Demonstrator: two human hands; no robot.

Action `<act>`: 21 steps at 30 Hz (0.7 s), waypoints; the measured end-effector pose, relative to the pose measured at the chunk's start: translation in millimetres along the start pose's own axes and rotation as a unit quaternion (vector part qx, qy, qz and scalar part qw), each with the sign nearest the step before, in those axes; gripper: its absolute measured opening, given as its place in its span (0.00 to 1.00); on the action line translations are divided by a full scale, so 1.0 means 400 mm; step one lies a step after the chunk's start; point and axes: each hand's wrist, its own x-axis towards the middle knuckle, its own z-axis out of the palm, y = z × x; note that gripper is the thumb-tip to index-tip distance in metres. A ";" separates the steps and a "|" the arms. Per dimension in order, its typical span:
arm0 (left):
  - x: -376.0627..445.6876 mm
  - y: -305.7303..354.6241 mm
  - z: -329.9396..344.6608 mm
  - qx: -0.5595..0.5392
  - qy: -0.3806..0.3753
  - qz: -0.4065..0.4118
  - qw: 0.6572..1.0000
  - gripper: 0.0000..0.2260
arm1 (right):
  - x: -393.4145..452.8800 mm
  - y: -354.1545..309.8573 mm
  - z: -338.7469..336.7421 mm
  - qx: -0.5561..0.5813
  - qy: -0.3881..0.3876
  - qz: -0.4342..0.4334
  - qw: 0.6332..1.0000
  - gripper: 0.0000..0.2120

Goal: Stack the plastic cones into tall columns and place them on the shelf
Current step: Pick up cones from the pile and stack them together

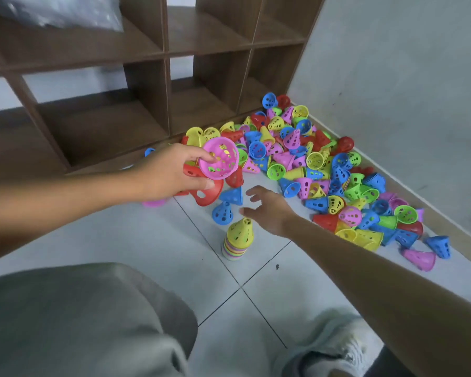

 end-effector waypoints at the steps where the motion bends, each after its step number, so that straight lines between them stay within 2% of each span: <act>1: 0.011 0.017 -0.008 0.006 0.002 0.006 1.000 0.22 | -0.008 -0.010 -0.016 0.082 0.019 0.006 0.996 0.19; 3: 0.038 0.070 -0.029 0.015 -0.002 0.019 1.000 0.22 | -0.027 -0.033 -0.071 0.270 0.043 0.028 0.961 0.15; 6: 0.092 0.163 -0.064 0.045 -0.039 0.048 0.997 0.22 | -0.057 -0.067 -0.170 0.493 0.006 0.054 0.869 0.21; 8: 0.128 0.223 -0.081 0.074 -0.056 0.073 0.993 0.23 | -0.071 -0.084 -0.229 0.570 -0.038 0.048 0.819 0.28; 10: 0.156 0.284 -0.091 0.124 -0.067 0.100 0.985 0.23 | -0.083 -0.094 -0.274 0.611 -0.064 0.028 0.788 0.32; 12: 0.171 0.340 -0.094 0.163 -0.088 0.122 0.975 0.22 | -0.095 -0.101 -0.310 0.635 -0.076 0.012 0.769 0.30; 14: 0.175 0.382 -0.092 0.173 -0.097 0.133 0.971 0.20 | -0.107 -0.100 -0.340 0.640 -0.082 0.008 0.764 0.27; 17: 0.173 0.418 -0.087 0.153 -0.082 0.126 0.977 0.17 | -0.121 -0.085 -0.374 0.636 -0.082 0.015 0.767 0.24; 21: 0.161 0.427 -0.071 0.125 -0.066 0.114 0.983 0.18 | -0.120 -0.070 -0.387 0.652 -0.082 0.017 0.753 0.17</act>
